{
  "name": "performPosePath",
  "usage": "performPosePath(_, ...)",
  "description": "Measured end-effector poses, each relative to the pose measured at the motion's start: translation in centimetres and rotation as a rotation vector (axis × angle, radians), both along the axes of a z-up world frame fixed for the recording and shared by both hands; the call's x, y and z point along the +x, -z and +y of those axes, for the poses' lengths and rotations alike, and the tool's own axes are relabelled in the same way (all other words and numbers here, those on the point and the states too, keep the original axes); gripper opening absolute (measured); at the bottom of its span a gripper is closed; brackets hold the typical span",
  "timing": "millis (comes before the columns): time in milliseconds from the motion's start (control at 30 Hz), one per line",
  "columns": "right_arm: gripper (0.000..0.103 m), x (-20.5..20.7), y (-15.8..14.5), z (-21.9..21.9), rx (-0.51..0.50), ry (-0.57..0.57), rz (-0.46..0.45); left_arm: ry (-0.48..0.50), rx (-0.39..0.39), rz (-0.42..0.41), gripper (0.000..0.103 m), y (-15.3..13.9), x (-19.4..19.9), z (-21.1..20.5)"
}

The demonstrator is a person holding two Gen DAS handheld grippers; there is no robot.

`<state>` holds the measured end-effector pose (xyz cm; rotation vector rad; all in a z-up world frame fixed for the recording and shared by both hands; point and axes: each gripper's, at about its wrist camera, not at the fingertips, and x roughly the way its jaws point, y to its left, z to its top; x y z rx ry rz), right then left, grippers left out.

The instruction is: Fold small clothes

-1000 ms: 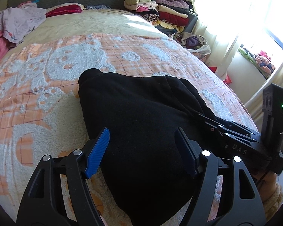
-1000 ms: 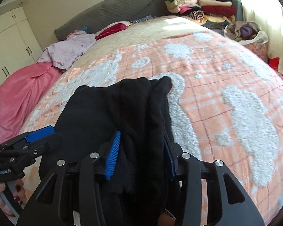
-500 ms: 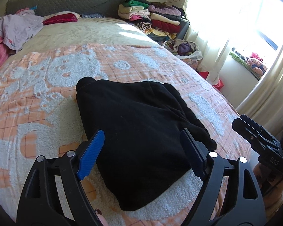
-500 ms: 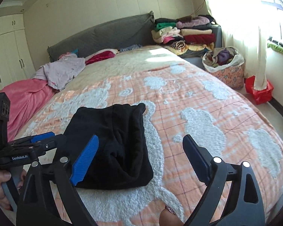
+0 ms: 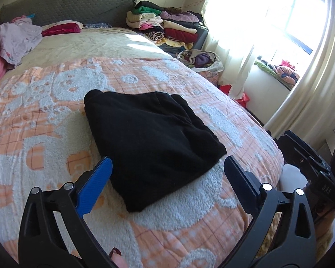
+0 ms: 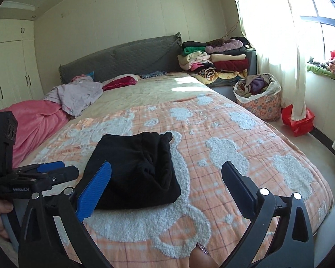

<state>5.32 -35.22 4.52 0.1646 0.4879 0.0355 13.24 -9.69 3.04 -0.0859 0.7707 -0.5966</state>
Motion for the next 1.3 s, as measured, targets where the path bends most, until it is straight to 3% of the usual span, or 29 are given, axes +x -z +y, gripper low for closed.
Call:
performPosePath(333,0.098,-3.4,2.1,1.9,-0.030,0.012,0.023,0.004,0.038,-0.006,0.094,2.4,-4.7,2.2)
performPosePath(533,0.098,-4.6,5.8,3.2,-0.032,0.026,0.084,-0.088,0.104,0.005,0.094,5.5,-7.0,4.4)
performPosePath(633,0.098,-4.6,7.9,4.0,-0.055,0.036,0.129,-0.115,0.069,0.064,0.094,7.4,-7.5,5.7)
performPosePath(767,0.098,-4.6,9.7,4.8,-0.049,0.032,0.171,-0.140,0.073,0.079,0.094,9.2,-7.8,6.4)
performPosePath(1300,0.098,-4.9,10.2,5.4,-0.062,0.029,0.188,-0.148,0.065,0.075,0.094,8.7,-7.5,6.4)
